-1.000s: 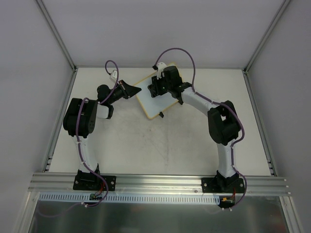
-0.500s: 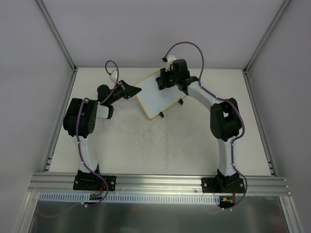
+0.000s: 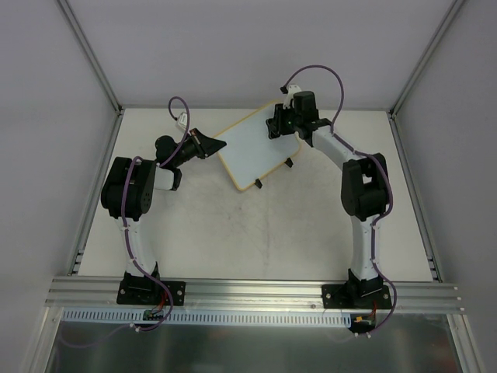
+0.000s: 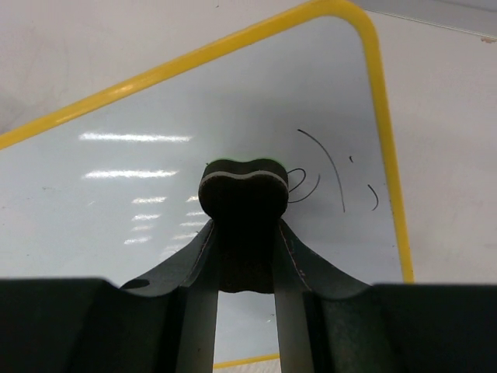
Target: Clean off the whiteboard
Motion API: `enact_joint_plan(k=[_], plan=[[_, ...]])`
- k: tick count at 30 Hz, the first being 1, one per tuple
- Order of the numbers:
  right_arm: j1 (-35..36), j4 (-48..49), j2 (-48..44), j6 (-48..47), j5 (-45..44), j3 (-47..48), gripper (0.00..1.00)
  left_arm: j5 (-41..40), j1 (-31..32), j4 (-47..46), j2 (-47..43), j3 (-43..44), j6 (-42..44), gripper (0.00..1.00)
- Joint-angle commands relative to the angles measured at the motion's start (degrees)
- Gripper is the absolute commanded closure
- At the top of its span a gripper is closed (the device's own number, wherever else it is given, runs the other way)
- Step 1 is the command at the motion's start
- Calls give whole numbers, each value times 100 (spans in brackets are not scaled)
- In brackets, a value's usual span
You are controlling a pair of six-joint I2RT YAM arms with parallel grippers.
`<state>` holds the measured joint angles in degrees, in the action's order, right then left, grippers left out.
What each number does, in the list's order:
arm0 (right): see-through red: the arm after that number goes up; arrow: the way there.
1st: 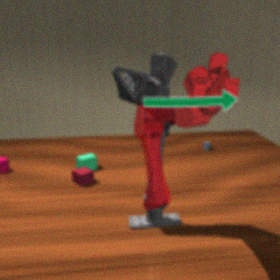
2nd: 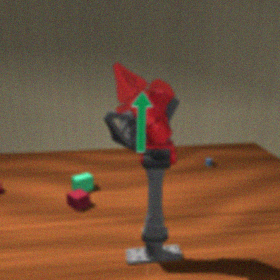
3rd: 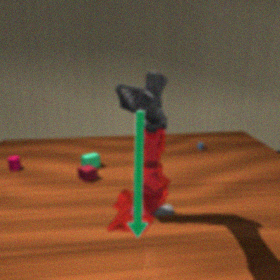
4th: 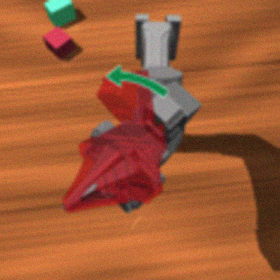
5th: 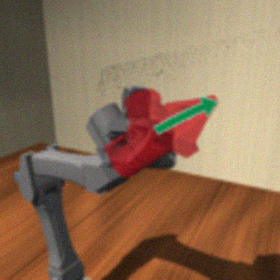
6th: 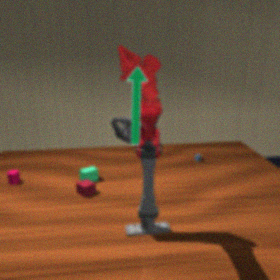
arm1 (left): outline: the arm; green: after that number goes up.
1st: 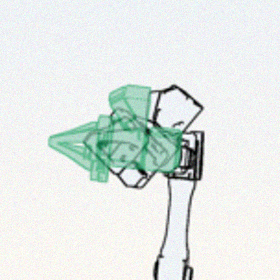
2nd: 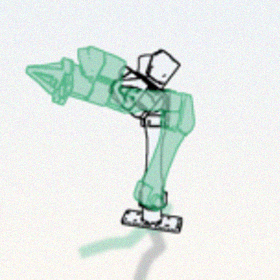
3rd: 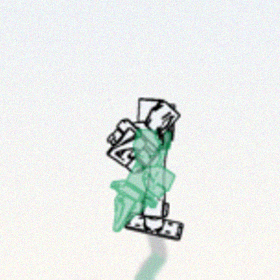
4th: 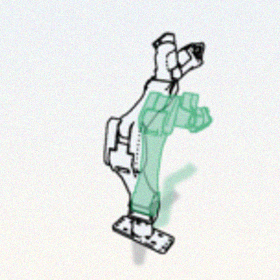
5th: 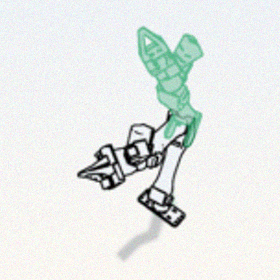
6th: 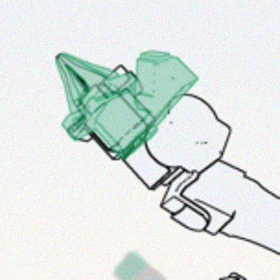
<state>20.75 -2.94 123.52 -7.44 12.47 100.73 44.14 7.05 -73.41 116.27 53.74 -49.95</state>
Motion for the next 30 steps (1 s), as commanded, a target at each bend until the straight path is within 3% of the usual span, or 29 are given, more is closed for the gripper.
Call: enact_joint_plan(k=[1,17,30], plan=[[-273,-233,418,67,-675,87,100,807,60,-1097,1,14,293,100],[-818,-919,726,691,-694,500,100,842,60,-1018,-69,-21,355,100],[-336,-919,506,411,-658,518,100,824,60,-965,-60,23,364,100]])
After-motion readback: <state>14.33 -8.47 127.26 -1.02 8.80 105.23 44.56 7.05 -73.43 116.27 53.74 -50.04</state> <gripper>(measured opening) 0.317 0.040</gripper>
